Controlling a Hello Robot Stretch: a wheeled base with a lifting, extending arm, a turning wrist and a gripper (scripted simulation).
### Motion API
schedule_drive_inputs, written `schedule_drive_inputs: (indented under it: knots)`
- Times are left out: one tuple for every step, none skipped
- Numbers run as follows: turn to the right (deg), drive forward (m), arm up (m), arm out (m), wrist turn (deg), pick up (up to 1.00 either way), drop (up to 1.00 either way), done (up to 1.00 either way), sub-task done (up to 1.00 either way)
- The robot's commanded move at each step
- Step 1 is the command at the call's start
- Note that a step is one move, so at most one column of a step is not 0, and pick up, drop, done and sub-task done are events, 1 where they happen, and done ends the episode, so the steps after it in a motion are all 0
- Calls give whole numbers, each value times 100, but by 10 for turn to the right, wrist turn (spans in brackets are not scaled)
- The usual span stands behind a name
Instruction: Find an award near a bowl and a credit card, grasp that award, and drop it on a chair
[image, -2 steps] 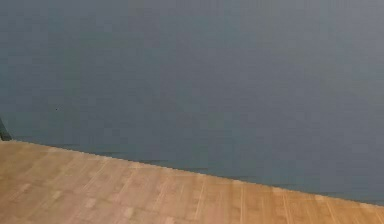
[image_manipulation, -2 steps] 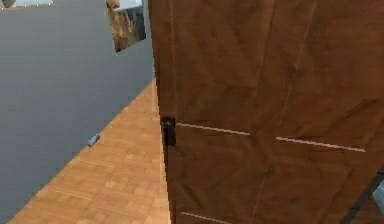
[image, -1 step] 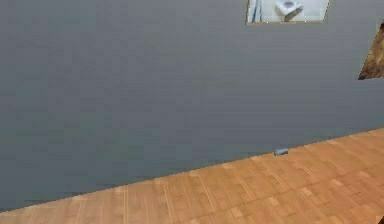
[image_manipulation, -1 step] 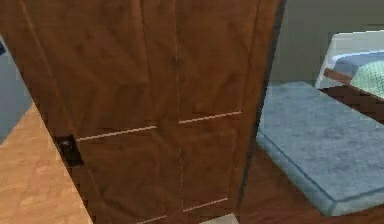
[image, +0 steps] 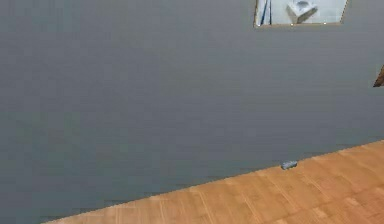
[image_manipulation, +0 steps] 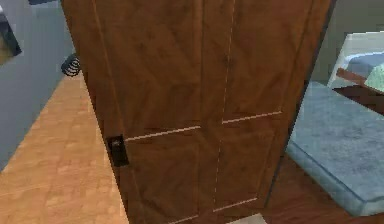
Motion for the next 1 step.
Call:
schedule_drive_inputs:
  knots:
    - [300, 0, 0, 0, 0, 0, 0, 0, 0]
